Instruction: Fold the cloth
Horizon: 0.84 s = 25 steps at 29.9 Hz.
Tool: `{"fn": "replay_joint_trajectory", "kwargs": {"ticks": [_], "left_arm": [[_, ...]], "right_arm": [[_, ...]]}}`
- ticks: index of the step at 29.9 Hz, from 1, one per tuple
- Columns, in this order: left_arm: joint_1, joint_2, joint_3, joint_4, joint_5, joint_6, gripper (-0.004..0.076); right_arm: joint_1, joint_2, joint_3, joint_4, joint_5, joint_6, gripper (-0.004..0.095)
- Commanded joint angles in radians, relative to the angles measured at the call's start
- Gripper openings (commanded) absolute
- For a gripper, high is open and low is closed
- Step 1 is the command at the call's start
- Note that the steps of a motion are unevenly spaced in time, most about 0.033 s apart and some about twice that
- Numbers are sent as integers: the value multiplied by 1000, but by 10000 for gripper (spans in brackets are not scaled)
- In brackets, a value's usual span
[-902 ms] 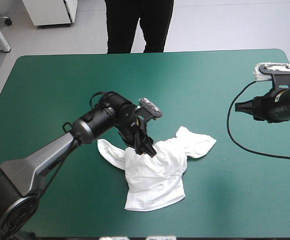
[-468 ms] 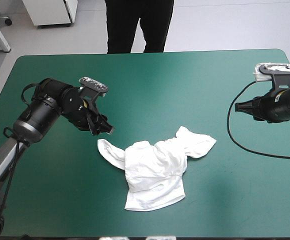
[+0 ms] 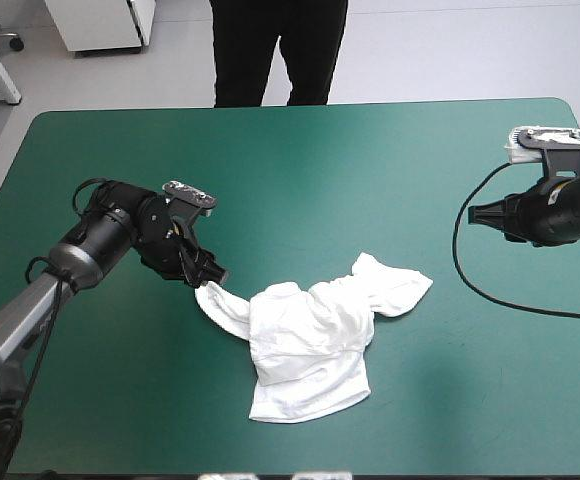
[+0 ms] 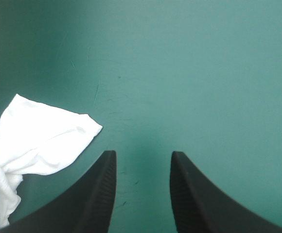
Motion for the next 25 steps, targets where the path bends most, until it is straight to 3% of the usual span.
{"fn": "replay_joint_trajectory", "kwargs": {"ticks": [1, 13, 22, 25], "left_arm": [[38, 21, -21, -14, -30, 8, 417], [82, 144, -21, -200, -99, 122, 417], [82, 269, -21, -173, -99, 104, 417], [82, 302, -21, -173, -101, 104, 358]], "right_arm": [[-7, -22, -26, 6, -3, -3, 347], [-7, -22, -26, 4, -3, -3, 347], [-7, -22, -26, 4, -3, -6, 347], [-7, -22, -26, -4, -3, -6, 347]]}}
